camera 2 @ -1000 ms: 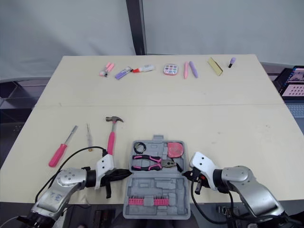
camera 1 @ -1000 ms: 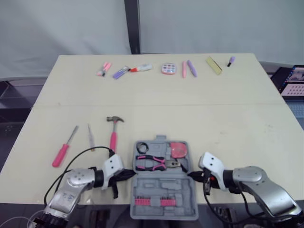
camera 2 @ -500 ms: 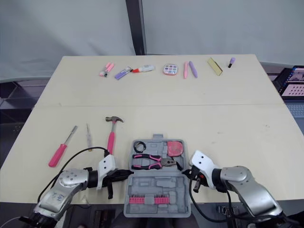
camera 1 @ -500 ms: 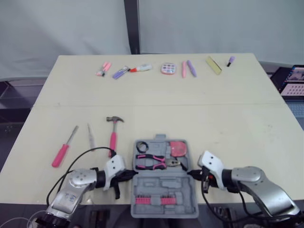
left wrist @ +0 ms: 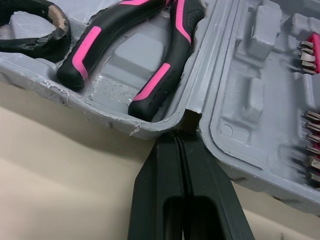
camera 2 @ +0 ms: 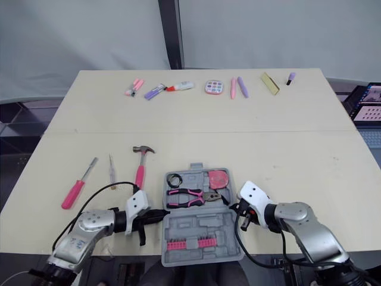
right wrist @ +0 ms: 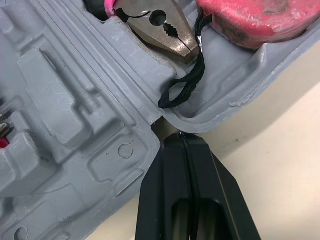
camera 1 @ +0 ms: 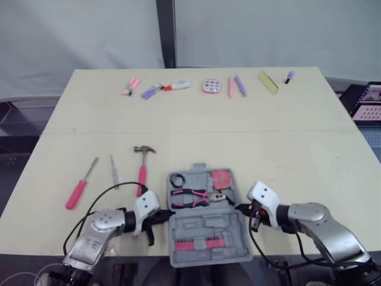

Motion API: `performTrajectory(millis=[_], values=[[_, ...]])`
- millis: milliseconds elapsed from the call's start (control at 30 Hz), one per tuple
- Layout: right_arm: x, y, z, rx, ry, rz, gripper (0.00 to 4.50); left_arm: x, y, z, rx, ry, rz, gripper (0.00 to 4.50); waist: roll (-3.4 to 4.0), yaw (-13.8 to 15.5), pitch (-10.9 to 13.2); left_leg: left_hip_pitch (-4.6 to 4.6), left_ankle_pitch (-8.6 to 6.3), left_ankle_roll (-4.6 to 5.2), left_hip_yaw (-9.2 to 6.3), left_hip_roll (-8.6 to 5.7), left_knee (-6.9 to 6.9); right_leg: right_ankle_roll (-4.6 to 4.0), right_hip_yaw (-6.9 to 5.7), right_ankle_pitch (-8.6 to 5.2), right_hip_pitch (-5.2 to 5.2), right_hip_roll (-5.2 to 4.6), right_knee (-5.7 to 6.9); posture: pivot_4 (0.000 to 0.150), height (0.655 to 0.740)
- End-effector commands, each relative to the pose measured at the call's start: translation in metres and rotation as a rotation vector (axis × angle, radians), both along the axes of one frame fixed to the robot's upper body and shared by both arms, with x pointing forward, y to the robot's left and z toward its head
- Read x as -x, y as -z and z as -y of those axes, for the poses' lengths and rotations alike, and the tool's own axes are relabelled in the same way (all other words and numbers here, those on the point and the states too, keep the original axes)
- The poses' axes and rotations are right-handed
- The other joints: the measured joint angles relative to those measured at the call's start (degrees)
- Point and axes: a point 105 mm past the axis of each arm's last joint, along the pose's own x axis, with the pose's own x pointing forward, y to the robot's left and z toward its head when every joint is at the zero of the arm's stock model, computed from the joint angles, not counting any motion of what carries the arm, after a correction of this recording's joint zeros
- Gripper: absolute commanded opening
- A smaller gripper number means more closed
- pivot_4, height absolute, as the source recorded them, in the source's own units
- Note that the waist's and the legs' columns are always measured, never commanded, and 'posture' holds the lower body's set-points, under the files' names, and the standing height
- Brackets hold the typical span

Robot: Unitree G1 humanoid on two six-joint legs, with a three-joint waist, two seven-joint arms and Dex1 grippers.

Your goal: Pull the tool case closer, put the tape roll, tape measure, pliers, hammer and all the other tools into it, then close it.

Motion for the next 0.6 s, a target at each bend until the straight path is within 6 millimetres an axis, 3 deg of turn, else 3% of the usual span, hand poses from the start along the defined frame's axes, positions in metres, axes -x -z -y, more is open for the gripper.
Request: performTrajectory(millis=[33, 600], values=[[0.001, -0.008, -0.017, -0.06, -0.054, 0.026, 0.02, -0.009, -0.008, 0.009, 0.021, -0.004, 0.045, 0.03, 0.0, -0.05, 0.0, 0.0, 0.0, 0.0, 0.0, 0.0, 0.0, 0.0, 0.0, 0.0, 0.0, 0.0, 0.01, 0.15, 0.74], [-0.006, -0.011, -0.019, -0.075, -0.012, 0.048, 0.02, -0.019, -0.012, 0.008, 0.04, -0.045, 0.05, 0.03, 0.0, -0.14, 0.0, 0.0, 0.0, 0.0, 0.01, 0.01, 0.02, 0.0, 0.01, 0.0, -0.07, 0.01, 0.12, 0.15, 0.74]])
